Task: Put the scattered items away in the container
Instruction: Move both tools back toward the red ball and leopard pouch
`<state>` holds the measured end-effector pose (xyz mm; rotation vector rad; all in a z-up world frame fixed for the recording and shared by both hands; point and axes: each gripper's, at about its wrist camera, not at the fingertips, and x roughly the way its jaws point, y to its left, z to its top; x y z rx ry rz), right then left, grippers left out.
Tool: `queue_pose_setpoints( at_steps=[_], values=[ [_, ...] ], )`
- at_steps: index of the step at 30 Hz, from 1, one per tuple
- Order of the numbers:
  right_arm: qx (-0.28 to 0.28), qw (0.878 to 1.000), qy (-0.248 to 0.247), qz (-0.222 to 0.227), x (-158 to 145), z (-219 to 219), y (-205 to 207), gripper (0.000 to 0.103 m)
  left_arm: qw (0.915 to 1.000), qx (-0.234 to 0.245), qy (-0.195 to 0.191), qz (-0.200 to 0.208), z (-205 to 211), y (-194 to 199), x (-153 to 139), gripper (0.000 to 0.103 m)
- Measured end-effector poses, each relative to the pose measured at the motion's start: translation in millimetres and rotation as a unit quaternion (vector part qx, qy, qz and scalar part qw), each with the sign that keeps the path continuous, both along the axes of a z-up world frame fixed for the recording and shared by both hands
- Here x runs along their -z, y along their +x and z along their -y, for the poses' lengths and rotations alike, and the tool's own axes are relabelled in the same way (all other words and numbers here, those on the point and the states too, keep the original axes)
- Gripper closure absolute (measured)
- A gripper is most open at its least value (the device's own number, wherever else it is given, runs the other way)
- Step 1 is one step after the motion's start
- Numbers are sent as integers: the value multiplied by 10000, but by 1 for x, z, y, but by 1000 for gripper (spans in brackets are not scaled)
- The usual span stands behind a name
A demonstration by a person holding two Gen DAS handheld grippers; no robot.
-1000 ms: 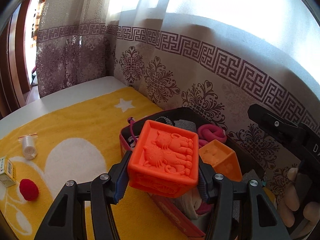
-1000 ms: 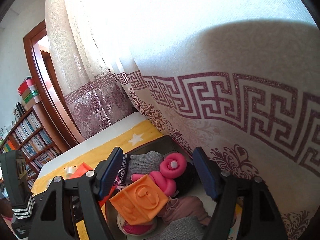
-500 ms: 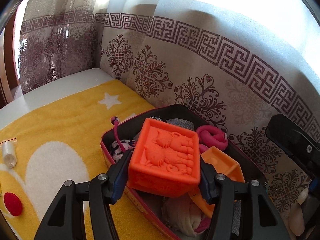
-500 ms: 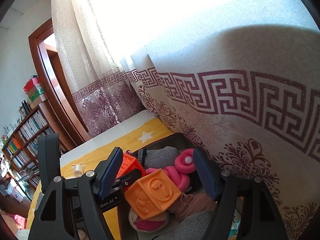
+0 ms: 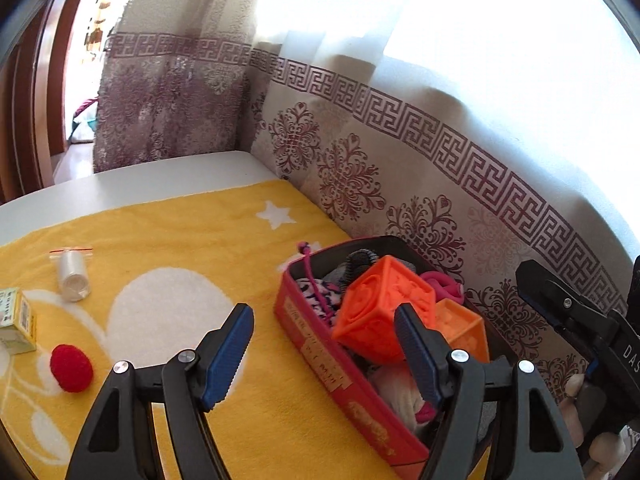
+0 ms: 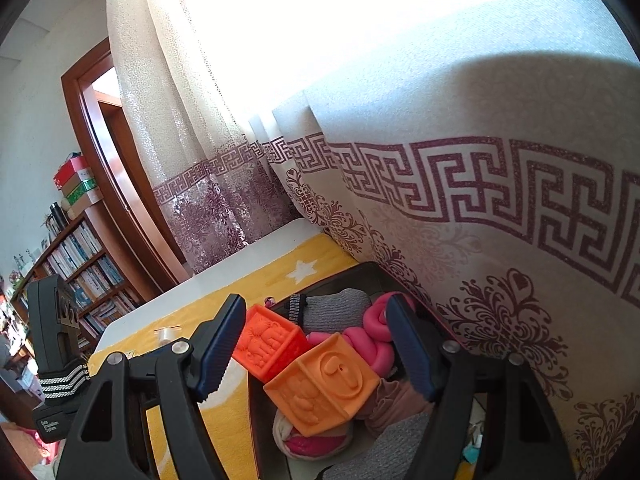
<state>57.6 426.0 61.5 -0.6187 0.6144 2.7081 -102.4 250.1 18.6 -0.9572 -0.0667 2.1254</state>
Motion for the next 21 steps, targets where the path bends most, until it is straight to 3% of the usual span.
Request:
queue_pose_setpoints(
  at_steps=[2, 5, 13, 21],
  values=[
    [-138, 9999, 0, 44, 2, 8, -4, 25, 9997, -251, -58, -13, 18, -2, 4, 29],
    [-392, 9990, 152, 116, 6, 27, -9, 25, 9982, -588, -85, 26, 48, -5, 10, 19],
    [-1193, 9908, 506, 386, 21, 84, -26, 25, 9912, -1306, -99, 172, 131, -13, 21, 19],
    [-1809, 9793, 586, 695, 37, 129, -48, 25, 9743, -2224, -335, 157, 223, -24, 31, 19]
  ],
)
